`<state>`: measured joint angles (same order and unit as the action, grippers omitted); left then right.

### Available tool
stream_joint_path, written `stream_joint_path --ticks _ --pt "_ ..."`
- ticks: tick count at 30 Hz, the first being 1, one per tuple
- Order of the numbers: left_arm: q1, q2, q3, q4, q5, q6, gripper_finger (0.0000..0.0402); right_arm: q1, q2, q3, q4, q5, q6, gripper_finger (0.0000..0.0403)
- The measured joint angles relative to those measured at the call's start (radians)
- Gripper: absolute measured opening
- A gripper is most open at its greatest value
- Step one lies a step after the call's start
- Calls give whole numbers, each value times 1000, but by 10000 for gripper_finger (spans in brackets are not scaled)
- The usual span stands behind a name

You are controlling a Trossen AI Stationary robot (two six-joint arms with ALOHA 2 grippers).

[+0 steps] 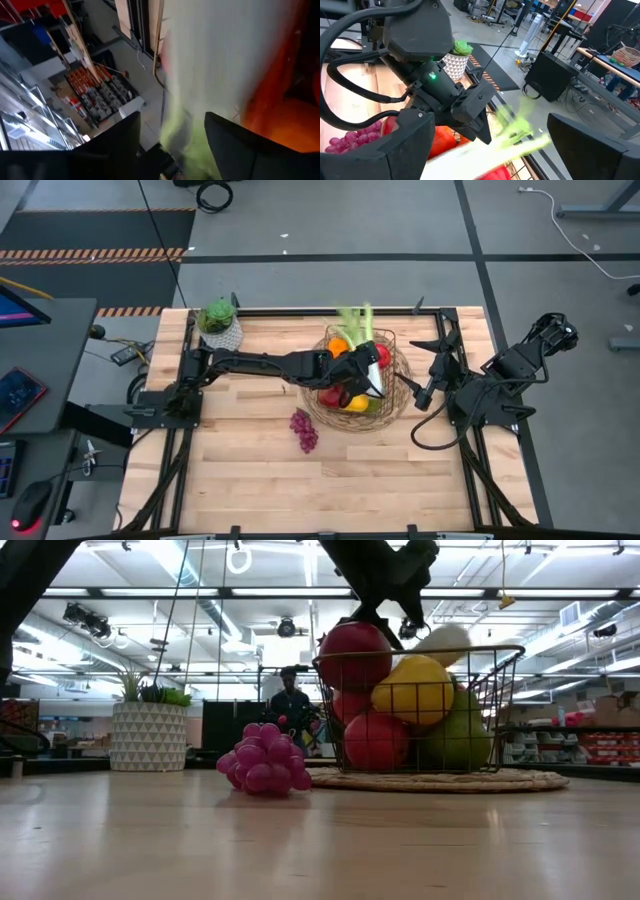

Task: Build produce basket
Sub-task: Put the purple grapes into the gold wire basket

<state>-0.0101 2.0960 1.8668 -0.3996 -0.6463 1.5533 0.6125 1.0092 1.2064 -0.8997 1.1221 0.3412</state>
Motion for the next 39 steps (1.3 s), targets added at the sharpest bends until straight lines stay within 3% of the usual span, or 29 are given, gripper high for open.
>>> stream_joint_path --ticks 10,16,18,22,28,30,32,39 --pt "1 -62 -1 -14 -15 -87 239 0 0 0 2 -1 0 389" --pt "-2 -158 0 -27 3 -324 219 0 1 0 8 -6 0 389" --pt "-9 -200 0 -110 69 -449 210 0 1 0 8 -8 0 389" --pt "-22 -276 0 -279 306 -684 190 0 1 0 8 -8 -1 389" --pt "-40 -341 1 -516 777 -1024 168 0 1 0 8 -8 -3 389" --pt "-48 -337 1 -587 887 -1134 164 0 2 0 9 -8 -4 389" --pt "-68 -326 1 -656 918 -1211 160 0 2 0 22 -7 -17 389" --pt "-175 -283 -13 -781 856 -1278 156 0 3 0 145 -10 -106 389"
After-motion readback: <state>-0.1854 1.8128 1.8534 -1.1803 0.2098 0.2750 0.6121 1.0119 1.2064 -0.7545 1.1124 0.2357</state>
